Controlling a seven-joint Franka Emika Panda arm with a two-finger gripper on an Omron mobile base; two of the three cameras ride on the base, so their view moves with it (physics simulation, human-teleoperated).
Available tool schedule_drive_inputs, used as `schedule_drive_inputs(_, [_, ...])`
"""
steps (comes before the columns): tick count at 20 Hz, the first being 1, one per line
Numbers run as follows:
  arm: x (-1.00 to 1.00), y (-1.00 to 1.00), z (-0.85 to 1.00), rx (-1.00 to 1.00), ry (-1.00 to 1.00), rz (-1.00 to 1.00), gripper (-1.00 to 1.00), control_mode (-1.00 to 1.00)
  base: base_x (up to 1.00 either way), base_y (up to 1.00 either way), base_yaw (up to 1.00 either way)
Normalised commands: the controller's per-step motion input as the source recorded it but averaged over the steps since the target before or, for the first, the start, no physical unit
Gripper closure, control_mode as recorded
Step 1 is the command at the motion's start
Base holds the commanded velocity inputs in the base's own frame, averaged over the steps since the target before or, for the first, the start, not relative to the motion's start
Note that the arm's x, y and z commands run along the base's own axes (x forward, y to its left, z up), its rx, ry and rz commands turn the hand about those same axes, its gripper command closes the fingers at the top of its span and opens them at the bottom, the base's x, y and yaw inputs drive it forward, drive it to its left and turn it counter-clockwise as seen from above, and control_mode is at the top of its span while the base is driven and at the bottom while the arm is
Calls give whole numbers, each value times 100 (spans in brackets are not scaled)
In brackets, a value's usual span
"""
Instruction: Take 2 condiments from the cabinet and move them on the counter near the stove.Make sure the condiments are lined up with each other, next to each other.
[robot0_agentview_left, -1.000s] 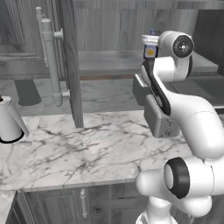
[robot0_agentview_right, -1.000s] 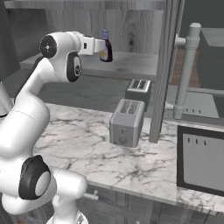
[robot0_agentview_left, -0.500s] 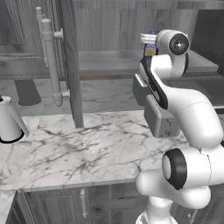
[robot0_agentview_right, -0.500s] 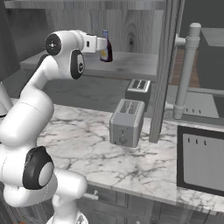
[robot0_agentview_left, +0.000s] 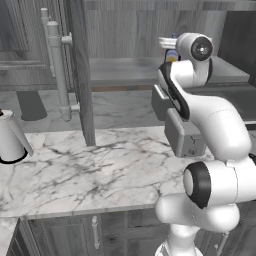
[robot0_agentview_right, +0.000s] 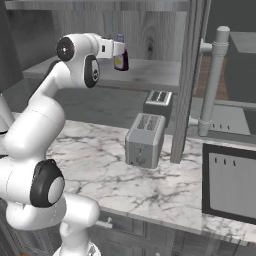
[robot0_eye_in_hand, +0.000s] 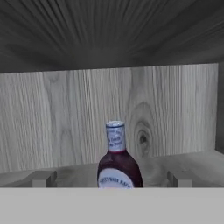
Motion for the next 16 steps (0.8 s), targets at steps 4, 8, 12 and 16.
schedule_drive_inputs(4, [23, -8, 0, 0, 0, 0, -100, -100, 0, 0, 0])
schedule_drive_inputs(8, [21, -10, -6, 0, 0, 0, -100, -100, 0, 0, 0])
schedule_drive_inputs(12, [9, -6, -6, 0, 0, 0, -100, -100, 0, 0, 0])
schedule_drive_inputs(16, [3, -2, 0, 0, 0, 0, -100, -100, 0, 0, 0])
